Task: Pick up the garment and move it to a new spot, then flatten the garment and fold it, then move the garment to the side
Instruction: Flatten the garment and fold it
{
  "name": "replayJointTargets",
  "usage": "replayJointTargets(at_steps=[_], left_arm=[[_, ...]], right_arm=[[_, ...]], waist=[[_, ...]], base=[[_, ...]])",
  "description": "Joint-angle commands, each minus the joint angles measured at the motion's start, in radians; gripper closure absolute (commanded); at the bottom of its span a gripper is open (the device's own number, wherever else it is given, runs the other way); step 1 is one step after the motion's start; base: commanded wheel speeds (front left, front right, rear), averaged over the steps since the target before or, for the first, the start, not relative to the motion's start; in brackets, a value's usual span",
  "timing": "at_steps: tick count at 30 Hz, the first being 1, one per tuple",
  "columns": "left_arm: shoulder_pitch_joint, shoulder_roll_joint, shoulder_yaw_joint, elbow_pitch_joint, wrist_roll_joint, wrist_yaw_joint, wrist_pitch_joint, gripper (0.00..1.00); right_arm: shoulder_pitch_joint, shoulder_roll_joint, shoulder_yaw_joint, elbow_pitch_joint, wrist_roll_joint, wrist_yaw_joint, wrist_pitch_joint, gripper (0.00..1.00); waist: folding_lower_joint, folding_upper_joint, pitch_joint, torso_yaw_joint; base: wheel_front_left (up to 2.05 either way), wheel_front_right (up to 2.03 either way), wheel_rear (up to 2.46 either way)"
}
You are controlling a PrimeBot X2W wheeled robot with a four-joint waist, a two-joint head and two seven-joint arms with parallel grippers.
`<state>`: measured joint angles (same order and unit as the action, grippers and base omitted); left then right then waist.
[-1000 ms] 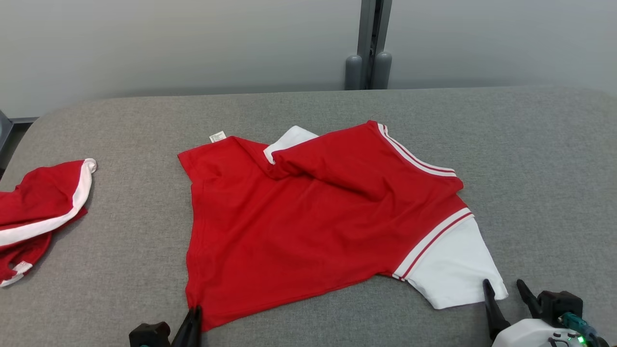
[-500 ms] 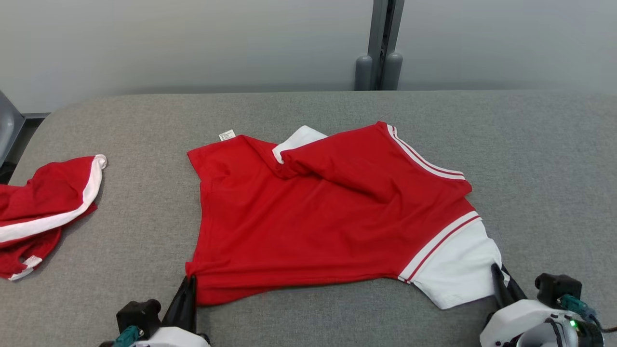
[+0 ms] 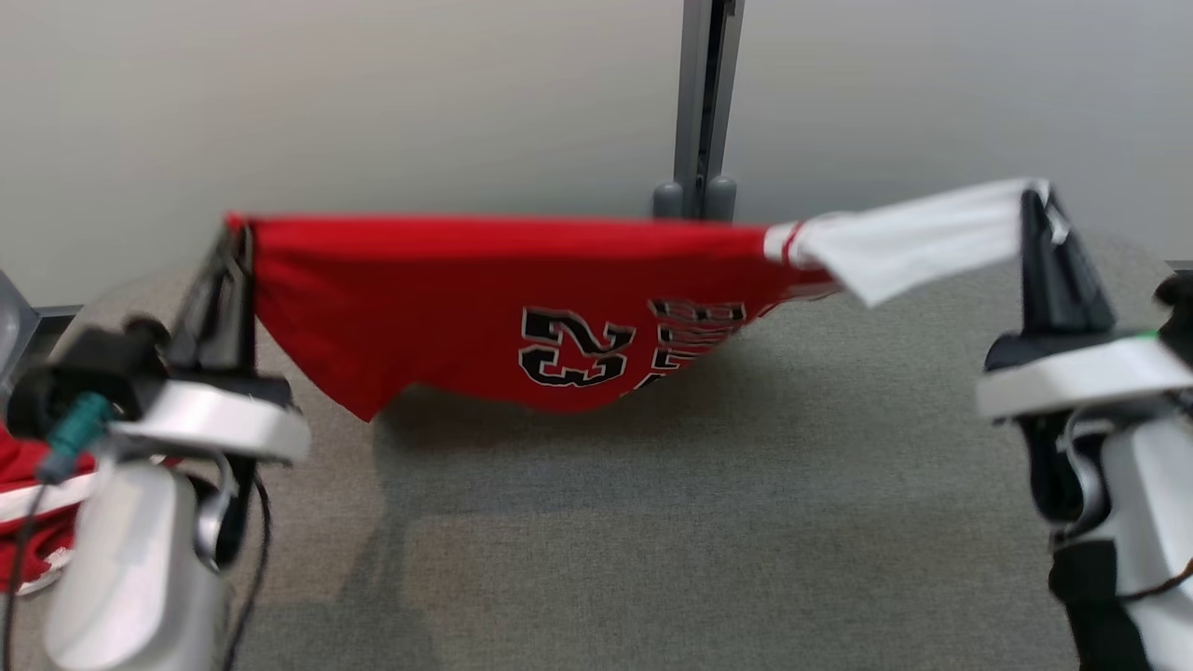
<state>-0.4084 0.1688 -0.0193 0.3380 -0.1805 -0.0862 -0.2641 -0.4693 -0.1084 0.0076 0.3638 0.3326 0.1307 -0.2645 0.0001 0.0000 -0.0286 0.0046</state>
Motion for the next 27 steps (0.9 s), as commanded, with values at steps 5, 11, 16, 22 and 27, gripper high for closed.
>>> replayJointTargets(at_steps=[5, 11, 16, 22, 27], left_arm=[[-0.160, 0.070, 0.019, -0.009, 0.020, -0.012, 0.001, 1.00], [-0.291, 0.109, -0.008, 0.022, 0.023, -0.022, 0.071, 1.00], [-0.376, 0.105, -0.044, 0.069, 0.018, -0.029, 0.098, 1.00], [-0.633, 0.115, -0.096, 0.199, 0.064, -0.030, 0.046, 1.00], [-0.828, 0.121, -0.097, 0.282, 0.089, -0.009, 0.005, 1.00]], right_arm=[[-0.138, -0.058, 0.015, -0.050, 0.046, 0.000, 0.000, 1.00], [-0.282, -0.104, 0.023, -0.027, 0.048, 0.000, 0.051, 1.00], [-0.392, -0.103, 0.026, 0.032, 0.024, 0.000, 0.075, 1.00], [-0.679, -0.099, 0.005, 0.166, -0.068, 0.000, 0.027, 1.00], [-0.883, -0.103, -0.010, 0.239, -0.160, 0.000, 0.000, 1.00]], waist=[[-0.0001, 0.0000, -0.003, -0.015], [-0.0001, 0.0000, 0.076, -0.018], [-0.0001, 0.0000, 0.194, -0.017], [-0.0001, 0.0000, 0.362, -0.025], [-0.0001, 0.0000, 0.421, -0.037]], base=[[0.00, 0.00, 0.00], [0.00, 0.00, 0.00], [0.00, 0.00, 0.00], [0.00, 0.00, 0.00], [0.00, 0.00, 0.00]])
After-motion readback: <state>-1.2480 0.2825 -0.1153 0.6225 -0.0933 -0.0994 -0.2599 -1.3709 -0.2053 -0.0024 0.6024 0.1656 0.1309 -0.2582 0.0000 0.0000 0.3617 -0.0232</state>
